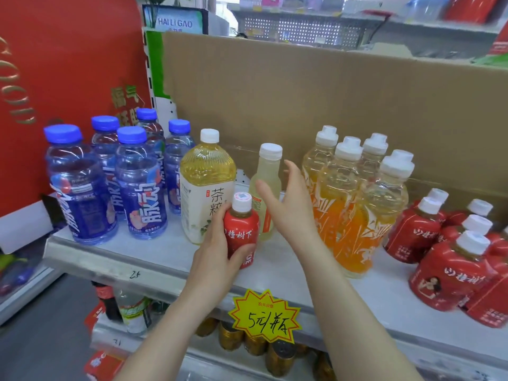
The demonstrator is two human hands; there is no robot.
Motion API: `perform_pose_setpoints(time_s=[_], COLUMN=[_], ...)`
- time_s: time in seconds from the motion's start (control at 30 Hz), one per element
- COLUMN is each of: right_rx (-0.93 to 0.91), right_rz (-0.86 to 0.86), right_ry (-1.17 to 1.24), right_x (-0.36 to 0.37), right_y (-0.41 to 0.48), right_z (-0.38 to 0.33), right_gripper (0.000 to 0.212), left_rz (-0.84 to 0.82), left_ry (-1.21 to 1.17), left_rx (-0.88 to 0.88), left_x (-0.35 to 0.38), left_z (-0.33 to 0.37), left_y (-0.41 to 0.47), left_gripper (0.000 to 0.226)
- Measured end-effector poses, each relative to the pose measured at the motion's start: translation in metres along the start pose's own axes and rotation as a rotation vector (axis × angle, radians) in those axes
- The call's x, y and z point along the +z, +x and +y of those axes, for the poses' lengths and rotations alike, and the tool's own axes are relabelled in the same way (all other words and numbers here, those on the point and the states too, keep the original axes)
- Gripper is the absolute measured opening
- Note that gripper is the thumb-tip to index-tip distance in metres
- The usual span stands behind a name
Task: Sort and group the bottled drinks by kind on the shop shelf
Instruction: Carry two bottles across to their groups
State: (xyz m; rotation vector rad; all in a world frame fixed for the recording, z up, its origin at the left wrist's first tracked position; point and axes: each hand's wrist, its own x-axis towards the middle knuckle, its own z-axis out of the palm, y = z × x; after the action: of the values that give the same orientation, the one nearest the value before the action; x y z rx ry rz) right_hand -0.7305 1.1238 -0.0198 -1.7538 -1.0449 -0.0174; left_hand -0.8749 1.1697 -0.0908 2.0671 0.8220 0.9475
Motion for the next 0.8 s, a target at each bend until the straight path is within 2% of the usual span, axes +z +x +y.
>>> perform_pose_setpoints(time_s=[0.1, 0.2, 0.37, 0.53, 0.6, 0.7, 0.8], right_rx=[0.127, 0.122, 0.131, 0.121, 0.129, 0.155, 0.226], right_rz=[-0.148, -0.127, 0.097, 0.292, 0.381, 0.538, 0.681], right_ry=[0.105, 0.139, 0.146, 0.228, 0.286, 0.354, 0.393], right_x=[0.012, 0.016, -0.002, -0.059, -0.085, -0.121, -0.153], right_y=[0.016, 0.011, -0.023, -0.085, -0.114, -0.156, -0.195], right_z=[0.008, 0.018, 0.010, -0.013, -0.019, -0.016, -0.004], right_gripper=[0.054, 0.056, 0.062, 0.055, 0.054, 0.048, 0.042], left_rz=[0.006, 0.003, -0.045, 0.070, 0.061, -0.065, -0.253], left_ry=[-0.018, -0.015, -0.094, -0.383, -0.507, -0.636, -0.655], left_rx=[0.000, 0.016, 0.031, 0.015, 0.035, 0.052, 0.101], left_x=[0.001, 0.001, -0.006, -0.020, -0.023, -0.016, 0.008], left_z=[-0.002, -0.001, -0.003, 0.015, 0.032, 0.057, 0.081], left_y=[0.001, 0.000, -0.001, -0.014, -0.024, -0.043, -0.066], left_gripper=[0.088, 0.088, 0.083, 0.079, 0.073, 0.069, 0.063])
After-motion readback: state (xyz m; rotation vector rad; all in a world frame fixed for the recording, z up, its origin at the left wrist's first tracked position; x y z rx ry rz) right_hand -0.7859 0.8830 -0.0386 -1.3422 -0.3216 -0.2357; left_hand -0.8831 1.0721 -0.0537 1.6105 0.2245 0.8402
